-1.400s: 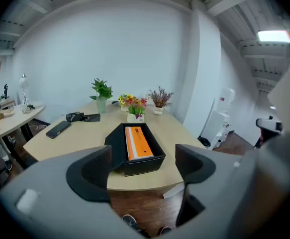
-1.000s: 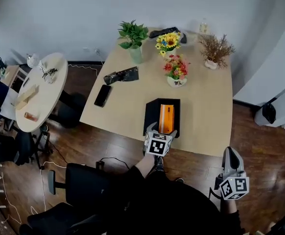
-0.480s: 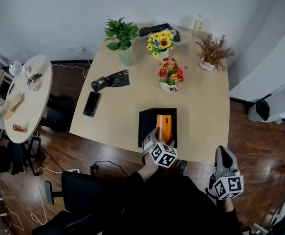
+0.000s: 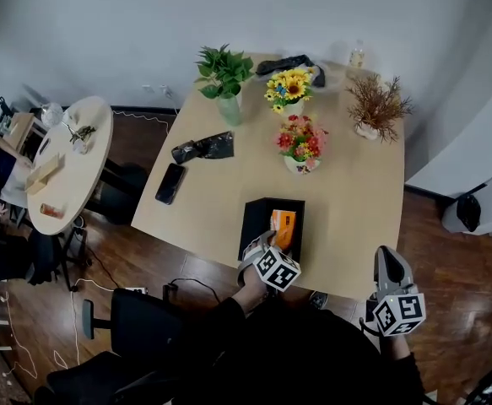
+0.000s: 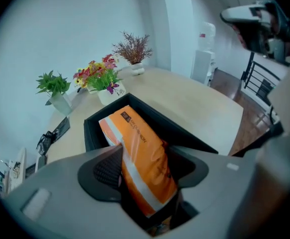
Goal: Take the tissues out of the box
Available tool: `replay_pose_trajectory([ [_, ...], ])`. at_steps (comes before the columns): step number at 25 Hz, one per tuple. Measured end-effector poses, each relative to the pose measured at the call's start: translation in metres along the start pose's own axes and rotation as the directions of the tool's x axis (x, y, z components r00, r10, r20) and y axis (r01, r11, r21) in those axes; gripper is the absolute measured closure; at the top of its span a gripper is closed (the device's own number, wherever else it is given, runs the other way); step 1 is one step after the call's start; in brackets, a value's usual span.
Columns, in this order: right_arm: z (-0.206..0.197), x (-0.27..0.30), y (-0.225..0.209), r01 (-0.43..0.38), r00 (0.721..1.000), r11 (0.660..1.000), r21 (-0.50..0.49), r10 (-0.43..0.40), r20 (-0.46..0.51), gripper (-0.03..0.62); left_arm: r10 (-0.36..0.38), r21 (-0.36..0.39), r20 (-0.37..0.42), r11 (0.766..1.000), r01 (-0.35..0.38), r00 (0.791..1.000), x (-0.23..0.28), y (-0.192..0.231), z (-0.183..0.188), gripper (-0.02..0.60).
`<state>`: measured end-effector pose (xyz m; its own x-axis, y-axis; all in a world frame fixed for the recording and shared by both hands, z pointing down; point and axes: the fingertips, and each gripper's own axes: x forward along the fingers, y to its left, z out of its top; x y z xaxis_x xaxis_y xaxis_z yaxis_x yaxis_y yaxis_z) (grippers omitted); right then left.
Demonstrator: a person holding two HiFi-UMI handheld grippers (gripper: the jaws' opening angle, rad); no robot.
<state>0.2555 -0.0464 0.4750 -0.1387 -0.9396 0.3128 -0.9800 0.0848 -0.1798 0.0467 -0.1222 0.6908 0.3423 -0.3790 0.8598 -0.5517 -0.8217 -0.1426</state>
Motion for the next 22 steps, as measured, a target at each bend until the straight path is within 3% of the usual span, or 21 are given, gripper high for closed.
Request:
replay_pose_trajectory([
  [2,-0.001,0.0,-0.008,-0.004,1.0,1.0,0.007,0.004,-0.003,0.592,-0.055,-0.106,0.02,0.993,0.057,0.998,-0.008,0.008,0.0,0.339],
  [4,-0.001,-0.001,-0.017,-0.001,1.0,1.0,0.016,0.001,-0.004,0.594,-0.108,-0.239,0.08,0.963,0.124,0.991,-0.025,0.018,0.005,0.342],
  [6,-0.004,-0.004,-0.027,0.012,1.0,0.999,0.03,-0.012,-0.01,0.593,-0.127,-0.31,0.148,0.936,0.168,0.981,-0.047,0.024,0.012,0.342],
  [8,-0.008,-0.006,-0.033,0.026,1.0,0.999,0.037,-0.026,-0.017,0.592,-0.122,-0.307,0.201,0.934,0.181,0.972,-0.068,0.026,0.02,0.342],
  [13,-0.009,-0.001,-0.026,0.023,0.999,1.0,0.009,-0.023,-0.026,0.592,-0.1,-0.227,0.3,0.958,0.172,0.949,-0.114,0.032,0.041,0.341],
  [18,-0.004,0.012,-0.003,0.0,1.0,1.0,0.0,0.0,-0.02,0.592,-0.017,-0.254,0.39,0.959,0.126,0.92,-0.15,0.063,0.045,0.337],
  [22,-0.006,0.026,0.022,-0.029,0.999,0.999,-0.015,0.029,-0.023,0.593,0.059,-0.294,0.378,0.954,0.059,0.924,-0.16,0.103,0.018,0.337],
])
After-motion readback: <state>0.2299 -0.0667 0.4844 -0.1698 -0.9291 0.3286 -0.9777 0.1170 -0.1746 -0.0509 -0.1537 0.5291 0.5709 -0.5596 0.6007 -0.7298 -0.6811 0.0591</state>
